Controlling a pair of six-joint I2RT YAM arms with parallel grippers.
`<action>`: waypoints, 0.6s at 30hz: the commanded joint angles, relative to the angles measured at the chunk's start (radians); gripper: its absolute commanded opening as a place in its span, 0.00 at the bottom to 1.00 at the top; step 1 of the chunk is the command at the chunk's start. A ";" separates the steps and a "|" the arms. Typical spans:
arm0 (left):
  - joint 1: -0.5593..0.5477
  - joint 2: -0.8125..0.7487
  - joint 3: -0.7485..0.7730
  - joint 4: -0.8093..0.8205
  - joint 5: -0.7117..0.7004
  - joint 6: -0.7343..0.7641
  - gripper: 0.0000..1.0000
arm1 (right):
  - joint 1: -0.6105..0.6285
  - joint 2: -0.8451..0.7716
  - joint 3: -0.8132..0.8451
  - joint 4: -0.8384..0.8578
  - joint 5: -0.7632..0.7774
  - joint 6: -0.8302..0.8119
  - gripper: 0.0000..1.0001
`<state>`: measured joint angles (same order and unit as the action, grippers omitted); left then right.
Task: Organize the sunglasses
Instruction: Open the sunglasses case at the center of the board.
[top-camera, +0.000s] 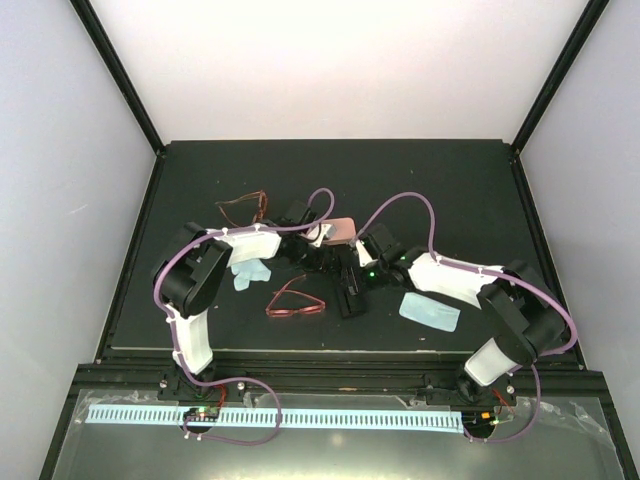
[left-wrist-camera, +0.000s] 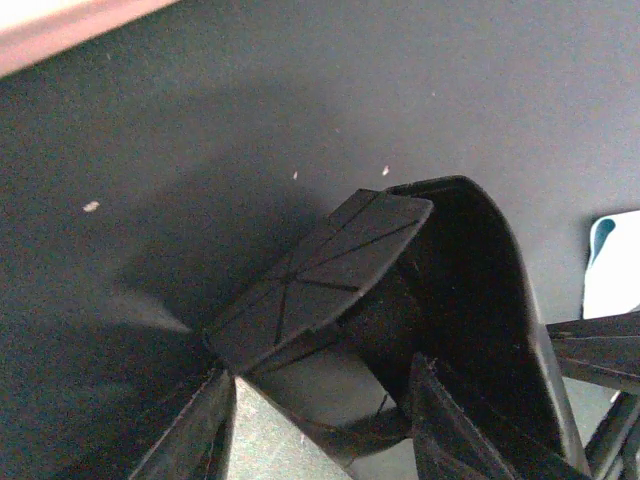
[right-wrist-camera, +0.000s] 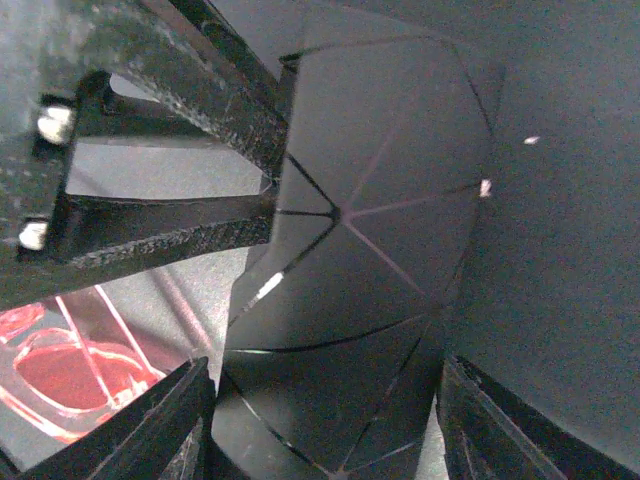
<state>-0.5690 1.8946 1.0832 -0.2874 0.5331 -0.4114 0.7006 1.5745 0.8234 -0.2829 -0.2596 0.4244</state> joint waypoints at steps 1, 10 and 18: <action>0.000 0.077 0.033 -0.149 -0.149 0.097 0.47 | 0.000 0.016 0.031 -0.034 0.110 -0.007 0.60; 0.001 0.089 0.027 -0.148 -0.168 0.094 0.45 | 0.000 -0.031 0.017 -0.133 0.407 0.047 0.59; 0.000 0.033 0.036 -0.140 -0.134 0.092 0.50 | 0.000 -0.050 0.008 -0.218 0.569 0.120 0.53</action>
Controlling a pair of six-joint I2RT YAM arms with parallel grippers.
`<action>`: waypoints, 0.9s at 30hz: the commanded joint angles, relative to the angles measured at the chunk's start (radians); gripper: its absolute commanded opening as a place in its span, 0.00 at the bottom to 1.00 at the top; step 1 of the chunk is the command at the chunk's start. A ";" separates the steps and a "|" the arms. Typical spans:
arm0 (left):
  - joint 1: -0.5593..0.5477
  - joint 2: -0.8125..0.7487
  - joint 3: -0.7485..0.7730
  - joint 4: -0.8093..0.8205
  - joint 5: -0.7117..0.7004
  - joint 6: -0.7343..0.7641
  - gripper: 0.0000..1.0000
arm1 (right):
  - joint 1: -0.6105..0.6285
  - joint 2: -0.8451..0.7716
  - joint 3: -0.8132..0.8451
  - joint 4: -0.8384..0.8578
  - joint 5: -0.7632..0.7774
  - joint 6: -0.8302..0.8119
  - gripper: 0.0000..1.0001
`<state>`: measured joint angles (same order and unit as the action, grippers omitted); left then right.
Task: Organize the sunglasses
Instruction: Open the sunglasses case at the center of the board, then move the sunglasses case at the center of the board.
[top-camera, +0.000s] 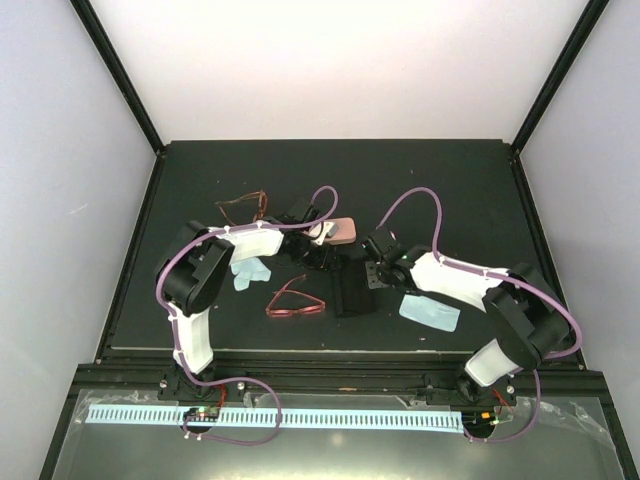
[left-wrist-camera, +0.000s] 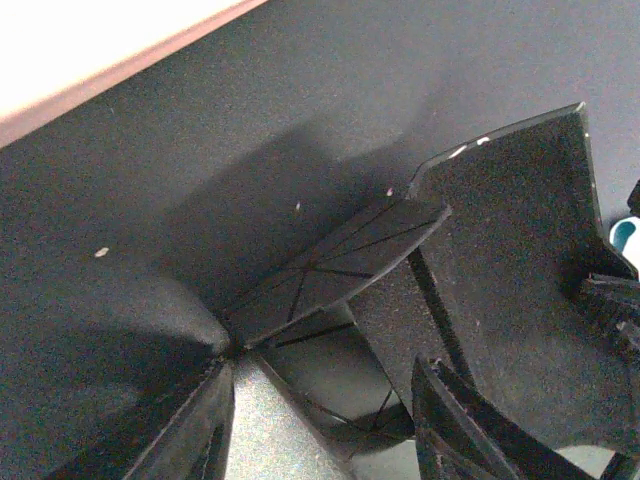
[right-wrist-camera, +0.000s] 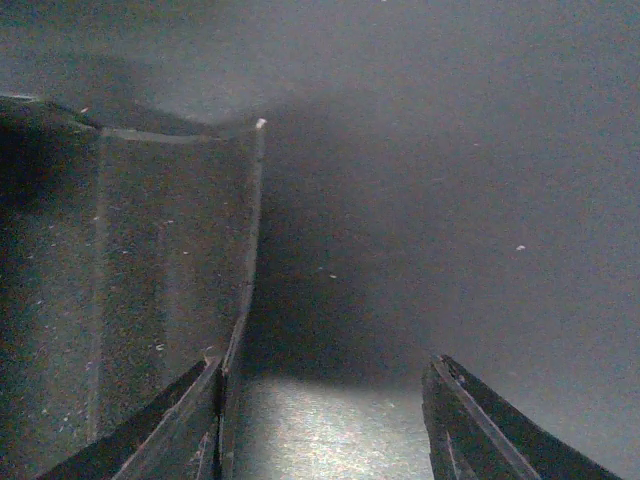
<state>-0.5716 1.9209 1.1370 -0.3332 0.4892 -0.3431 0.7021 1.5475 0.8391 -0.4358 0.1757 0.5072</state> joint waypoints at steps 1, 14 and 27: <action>0.003 -0.002 -0.014 -0.091 -0.077 0.024 0.51 | -0.001 -0.024 -0.006 -0.062 0.117 0.027 0.54; 0.015 -0.257 -0.026 -0.048 -0.123 -0.057 0.67 | 0.054 -0.287 -0.025 0.030 -0.238 -0.059 0.54; 0.036 -0.695 -0.321 -0.039 -0.302 -0.163 0.67 | 0.270 -0.031 0.005 0.130 -0.435 0.072 0.24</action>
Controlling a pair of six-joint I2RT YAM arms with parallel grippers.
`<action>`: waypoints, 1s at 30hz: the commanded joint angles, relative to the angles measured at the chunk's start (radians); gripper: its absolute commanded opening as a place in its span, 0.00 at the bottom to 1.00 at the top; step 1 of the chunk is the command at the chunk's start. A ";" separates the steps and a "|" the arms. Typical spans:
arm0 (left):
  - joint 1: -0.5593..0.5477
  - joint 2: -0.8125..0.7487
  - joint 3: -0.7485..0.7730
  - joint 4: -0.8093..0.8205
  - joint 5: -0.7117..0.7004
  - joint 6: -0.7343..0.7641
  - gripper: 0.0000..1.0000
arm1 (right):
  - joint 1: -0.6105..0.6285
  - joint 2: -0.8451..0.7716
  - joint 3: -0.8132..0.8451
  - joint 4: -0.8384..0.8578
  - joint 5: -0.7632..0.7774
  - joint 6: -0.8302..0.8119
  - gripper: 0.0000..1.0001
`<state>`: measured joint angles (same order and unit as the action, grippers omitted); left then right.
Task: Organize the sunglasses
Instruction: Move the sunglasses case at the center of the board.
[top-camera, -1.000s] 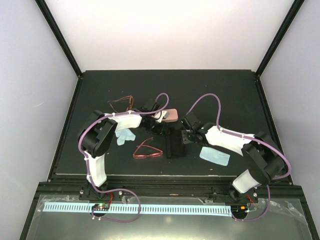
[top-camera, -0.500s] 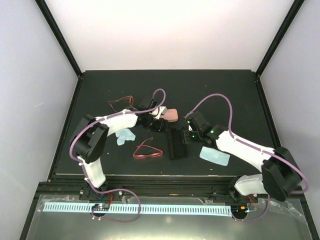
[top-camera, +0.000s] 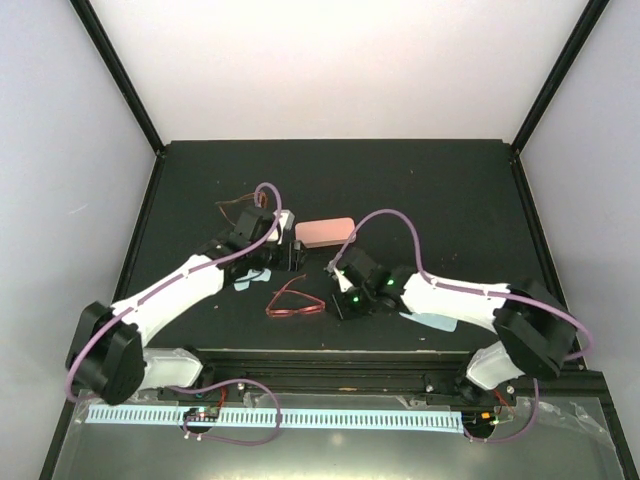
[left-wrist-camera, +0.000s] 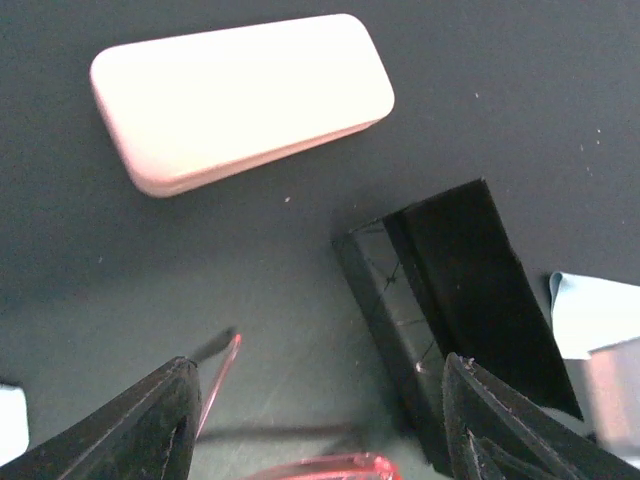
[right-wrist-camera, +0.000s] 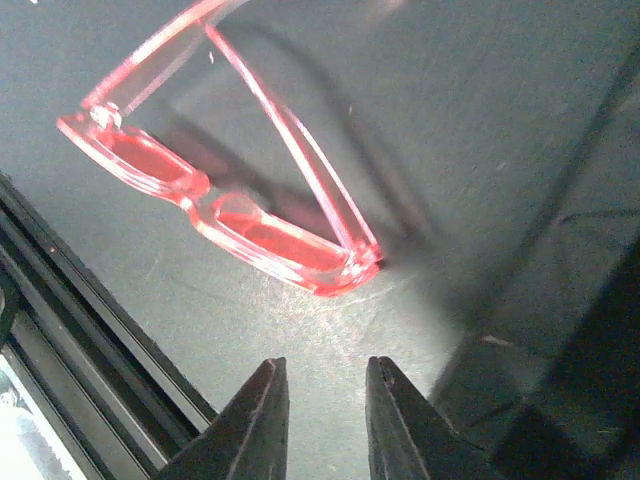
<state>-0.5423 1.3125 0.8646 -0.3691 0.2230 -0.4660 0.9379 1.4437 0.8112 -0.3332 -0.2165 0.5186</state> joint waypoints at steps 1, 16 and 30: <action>0.007 -0.105 -0.065 -0.003 -0.026 -0.044 0.67 | 0.039 0.100 0.040 0.024 -0.033 0.074 0.22; 0.007 -0.158 -0.137 0.003 0.026 -0.021 0.67 | 0.024 0.263 0.130 -0.207 0.593 0.316 0.49; 0.007 -0.093 -0.115 0.030 -0.011 -0.010 0.67 | -0.121 0.360 0.205 -0.109 0.589 0.246 0.67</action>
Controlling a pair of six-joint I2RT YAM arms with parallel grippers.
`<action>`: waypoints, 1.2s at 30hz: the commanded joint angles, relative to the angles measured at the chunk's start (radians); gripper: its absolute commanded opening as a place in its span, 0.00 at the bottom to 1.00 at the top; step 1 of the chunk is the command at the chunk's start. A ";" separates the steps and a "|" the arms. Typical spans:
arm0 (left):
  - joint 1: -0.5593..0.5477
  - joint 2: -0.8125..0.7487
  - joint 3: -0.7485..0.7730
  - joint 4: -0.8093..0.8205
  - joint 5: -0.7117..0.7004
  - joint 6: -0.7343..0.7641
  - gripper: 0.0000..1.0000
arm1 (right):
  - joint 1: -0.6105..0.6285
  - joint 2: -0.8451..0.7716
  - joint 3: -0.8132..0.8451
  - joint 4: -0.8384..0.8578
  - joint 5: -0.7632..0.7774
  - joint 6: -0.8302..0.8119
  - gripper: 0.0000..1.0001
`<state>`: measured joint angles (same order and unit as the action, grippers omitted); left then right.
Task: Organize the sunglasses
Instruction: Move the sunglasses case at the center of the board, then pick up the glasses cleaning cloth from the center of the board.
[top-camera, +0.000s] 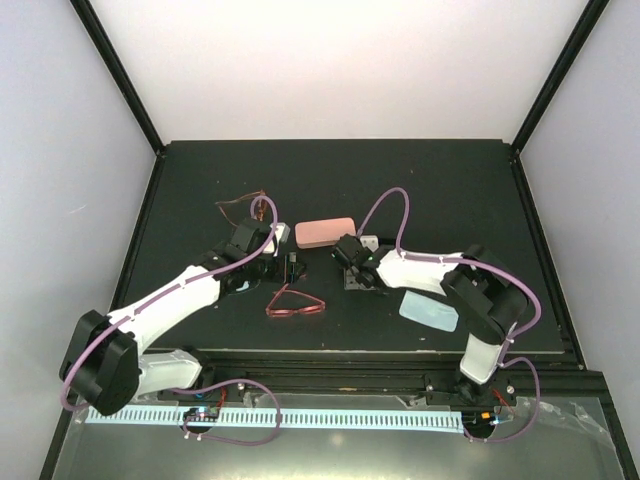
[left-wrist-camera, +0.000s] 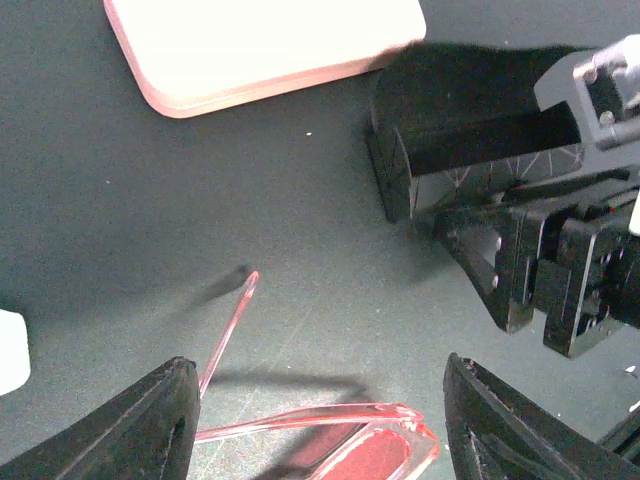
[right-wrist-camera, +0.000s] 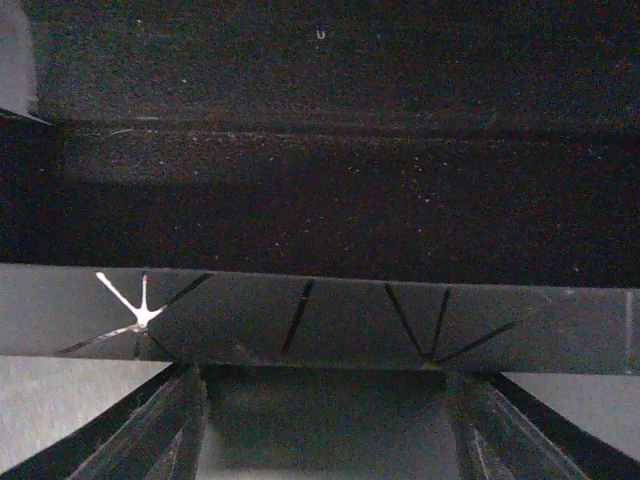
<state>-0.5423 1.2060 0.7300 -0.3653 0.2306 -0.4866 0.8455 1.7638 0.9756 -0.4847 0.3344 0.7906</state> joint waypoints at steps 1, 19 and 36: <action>0.007 0.015 0.022 0.026 -0.023 0.010 0.68 | -0.034 0.048 0.048 0.048 0.036 -0.029 0.67; 0.006 -0.030 -0.003 0.091 0.021 -0.004 0.68 | -0.053 -0.363 -0.230 -0.190 0.068 0.096 0.50; 0.003 -0.034 -0.030 0.103 0.061 -0.015 0.68 | -0.053 -0.358 -0.383 -0.097 -0.120 0.092 0.16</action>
<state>-0.5423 1.1912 0.6968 -0.2817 0.2756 -0.4934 0.7956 1.3643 0.6083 -0.6186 0.2436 0.8776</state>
